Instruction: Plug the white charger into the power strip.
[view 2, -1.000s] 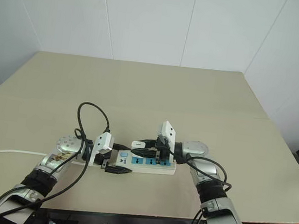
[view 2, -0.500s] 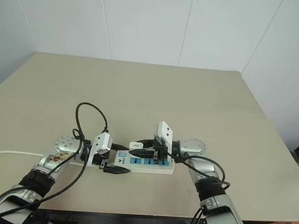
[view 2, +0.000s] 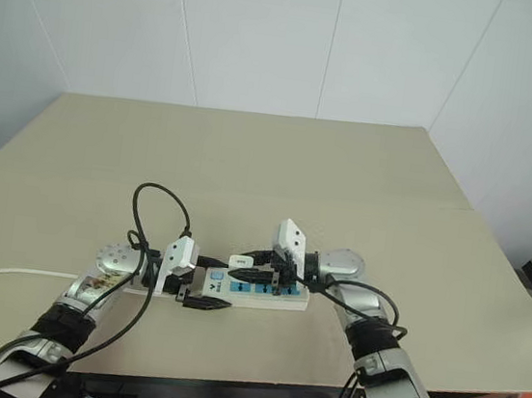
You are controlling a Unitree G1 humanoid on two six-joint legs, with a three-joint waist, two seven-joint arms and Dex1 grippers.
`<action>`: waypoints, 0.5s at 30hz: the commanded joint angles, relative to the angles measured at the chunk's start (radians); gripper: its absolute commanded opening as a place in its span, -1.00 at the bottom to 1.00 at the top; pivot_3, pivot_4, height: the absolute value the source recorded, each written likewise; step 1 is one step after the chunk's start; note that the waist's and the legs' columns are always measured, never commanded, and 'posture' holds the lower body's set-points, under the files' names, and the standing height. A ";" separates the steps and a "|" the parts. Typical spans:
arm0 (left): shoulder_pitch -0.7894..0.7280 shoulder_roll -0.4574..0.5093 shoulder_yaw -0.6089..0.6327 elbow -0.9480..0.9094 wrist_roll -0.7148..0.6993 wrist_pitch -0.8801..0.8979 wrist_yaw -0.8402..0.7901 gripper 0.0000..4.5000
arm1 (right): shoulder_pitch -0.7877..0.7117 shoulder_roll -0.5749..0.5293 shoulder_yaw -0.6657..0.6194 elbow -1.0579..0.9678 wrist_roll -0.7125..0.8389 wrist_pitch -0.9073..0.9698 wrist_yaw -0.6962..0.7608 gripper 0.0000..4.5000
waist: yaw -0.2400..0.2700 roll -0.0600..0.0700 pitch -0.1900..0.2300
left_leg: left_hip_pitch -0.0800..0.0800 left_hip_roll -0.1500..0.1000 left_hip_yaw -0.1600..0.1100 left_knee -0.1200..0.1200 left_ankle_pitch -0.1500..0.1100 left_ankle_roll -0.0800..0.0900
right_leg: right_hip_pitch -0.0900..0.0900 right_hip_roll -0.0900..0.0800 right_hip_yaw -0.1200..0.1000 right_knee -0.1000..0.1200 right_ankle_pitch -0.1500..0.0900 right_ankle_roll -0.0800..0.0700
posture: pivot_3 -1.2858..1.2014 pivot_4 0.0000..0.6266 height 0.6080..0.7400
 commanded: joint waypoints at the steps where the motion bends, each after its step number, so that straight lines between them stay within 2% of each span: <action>1: 0.023 0.045 0.025 -0.002 0.000 0.002 -0.012 0.47 | 0.050 -0.073 -0.009 0.090 -0.060 0.003 -0.001 -0.49 | 0.000 0.000 0.000 | 0.000 0.000 0.000 0.000 0.000 0.000 | 0.000 0.000 0.000 0.000 0.000 0.000 | 0.03 -0.52 1.00; 15: 0.030 0.046 0.022 -0.014 -0.005 0.001 -0.007 0.47 | -0.001 0.006 0.037 0.085 -0.057 -0.017 0.032 -0.49 | -0.005 0.000 0.000 | 0.001 0.000 0.000 -0.001 0.000 0.000 | 0.000 0.000 0.000 0.000 0.000 0.000 | 0.03 -0.52 1.00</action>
